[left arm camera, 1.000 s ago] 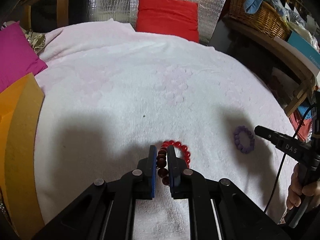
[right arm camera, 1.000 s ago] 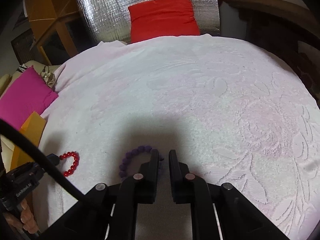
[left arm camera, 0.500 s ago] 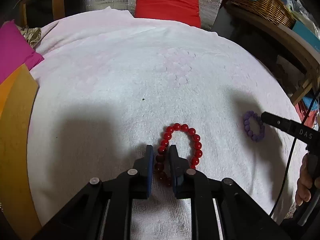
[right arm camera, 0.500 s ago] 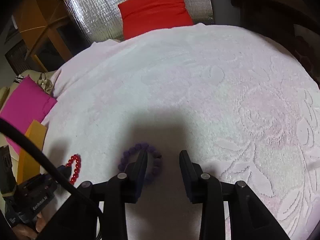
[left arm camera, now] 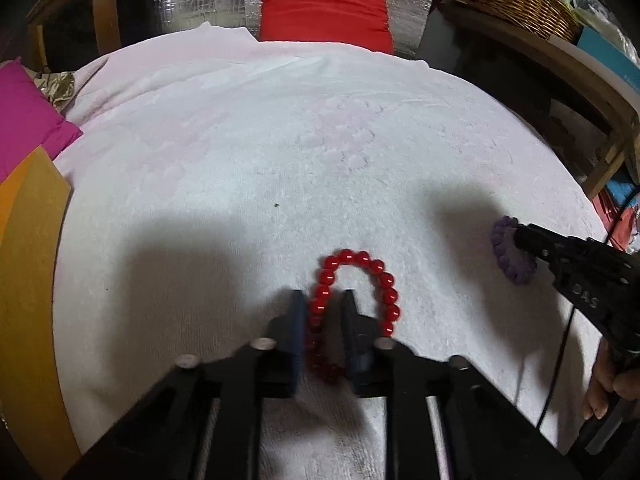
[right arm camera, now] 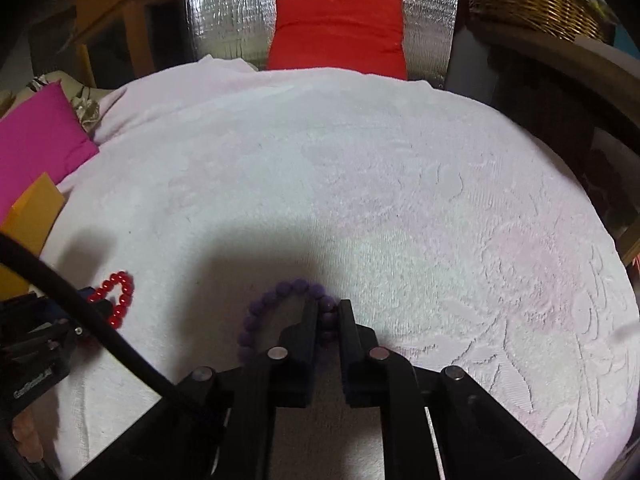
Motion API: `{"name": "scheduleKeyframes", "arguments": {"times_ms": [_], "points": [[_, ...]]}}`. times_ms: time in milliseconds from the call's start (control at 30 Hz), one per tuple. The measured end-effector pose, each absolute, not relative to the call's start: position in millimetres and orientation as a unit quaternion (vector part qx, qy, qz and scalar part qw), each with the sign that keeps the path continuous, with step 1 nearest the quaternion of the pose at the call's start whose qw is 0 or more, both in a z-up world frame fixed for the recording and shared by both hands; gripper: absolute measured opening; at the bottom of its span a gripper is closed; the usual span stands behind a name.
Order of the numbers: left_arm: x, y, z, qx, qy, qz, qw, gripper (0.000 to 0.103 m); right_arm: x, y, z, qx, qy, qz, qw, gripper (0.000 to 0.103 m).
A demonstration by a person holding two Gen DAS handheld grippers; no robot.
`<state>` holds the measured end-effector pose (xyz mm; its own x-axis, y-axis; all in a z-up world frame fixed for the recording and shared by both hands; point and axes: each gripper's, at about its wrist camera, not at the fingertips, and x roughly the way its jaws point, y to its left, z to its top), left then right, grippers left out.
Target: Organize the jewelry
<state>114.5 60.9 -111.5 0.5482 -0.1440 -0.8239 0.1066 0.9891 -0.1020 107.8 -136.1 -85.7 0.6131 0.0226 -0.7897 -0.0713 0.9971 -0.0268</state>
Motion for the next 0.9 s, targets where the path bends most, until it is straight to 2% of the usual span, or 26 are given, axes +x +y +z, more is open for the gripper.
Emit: {"name": "scheduleKeyframes", "arguments": {"times_ms": [500,900], "points": [[96,79,-65,-0.083,0.400,-0.090,0.908,0.009,97,-154,-52,0.042,0.395,0.057,0.916,0.011],[72,81,-46,-0.072,0.374,-0.099,0.919,0.009,87,-154,-36,0.064,0.376,0.074,0.922,0.011]]}}
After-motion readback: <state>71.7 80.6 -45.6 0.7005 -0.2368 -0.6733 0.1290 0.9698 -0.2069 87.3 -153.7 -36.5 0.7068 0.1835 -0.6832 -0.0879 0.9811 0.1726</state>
